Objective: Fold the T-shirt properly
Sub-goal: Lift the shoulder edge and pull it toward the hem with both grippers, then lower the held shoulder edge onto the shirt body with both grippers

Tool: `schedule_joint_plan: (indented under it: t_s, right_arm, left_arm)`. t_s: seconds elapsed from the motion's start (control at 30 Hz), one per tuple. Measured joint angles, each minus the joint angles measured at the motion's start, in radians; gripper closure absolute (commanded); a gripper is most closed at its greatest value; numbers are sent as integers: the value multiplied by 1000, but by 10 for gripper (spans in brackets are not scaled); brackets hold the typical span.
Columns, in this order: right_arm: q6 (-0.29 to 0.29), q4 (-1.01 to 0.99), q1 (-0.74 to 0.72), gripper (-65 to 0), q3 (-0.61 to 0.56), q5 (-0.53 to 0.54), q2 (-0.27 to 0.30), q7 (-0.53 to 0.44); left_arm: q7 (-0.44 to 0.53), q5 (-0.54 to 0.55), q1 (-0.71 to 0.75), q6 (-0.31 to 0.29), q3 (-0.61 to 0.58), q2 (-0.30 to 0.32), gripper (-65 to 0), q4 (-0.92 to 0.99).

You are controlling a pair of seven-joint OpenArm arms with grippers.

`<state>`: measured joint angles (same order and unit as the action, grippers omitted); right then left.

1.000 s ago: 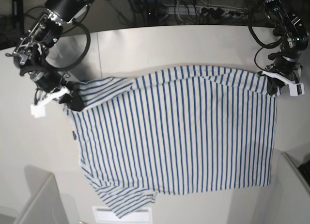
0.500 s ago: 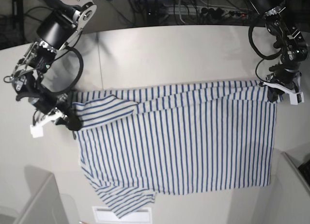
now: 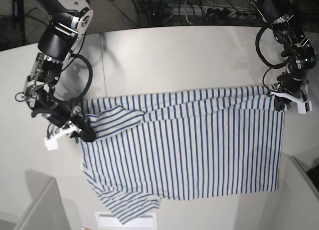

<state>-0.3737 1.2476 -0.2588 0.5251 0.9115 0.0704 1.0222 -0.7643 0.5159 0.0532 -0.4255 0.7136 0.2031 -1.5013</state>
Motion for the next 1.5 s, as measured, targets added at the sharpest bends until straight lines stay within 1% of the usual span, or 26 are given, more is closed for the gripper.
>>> schedule_joint_plan:
  t_s: [0.17, 0.3, 0.4, 0.53, 0.6, 0.83, 0.9, 1.0, 1.27, 1.43, 1.47, 1.5]
  right_arm:
    - [0, -12, -27, 0, 0, 5, 5, -14]
    - [0, -80, -71, 0, -4, 5, 14, -17]
    - [0, -101, -74, 0, -36, 1, 35, -27]
    - [0, -104, -82, 0, -134, 4, 52, -108]
    - [0, -114, -90, 0, -159, 11, 52, -137]
    - [0, -198, -95, 0, -162, 3, 60, -153]
    - [0, -198, -96, 0, -170, 3, 57, -186]
    - [1, -203, -104, 0, -170, 6, 58, -199]
    - [1, -203, -103, 0, -170, 5, 58, -199]
    - [1, -203, -100, 0, -170, 6, 58, -196]
    - [1, -203, -100, -2, -170, 5, 58, -196]
    - [1, -203, -100, -62, -169, 5, 58, -196]
  left_arm:
    - [4, -92, -59, -1, -1, 0, 0, 47]
    - [3, -119, -81, -3, -1, -3, 0, 66]
    - [4, -117, -99, -4, -1, -2, 0, 84]
    - [3, -122, -120, -3, 1, 0, 0, 116]
    - [4, -119, -127, -3, 1, 0, 0, 116]
    - [2, -120, -152, -3, 1, 0, 0, 124]
    - [1, -119, -165, -4, 1, 0, 0, 140]
    - [3, -119, -175, -4, 1, 2, 0, 167]
    - [5, -120, -175, -3, 1, 2, 0, 184]
    - [5, -120, -175, -4, 3, 28, 0, 184]
    - [7, -120, -175, -3, 5, 27, -33, 184]
    - [8, -120, -175, -3, 6, 27, -89, 184]
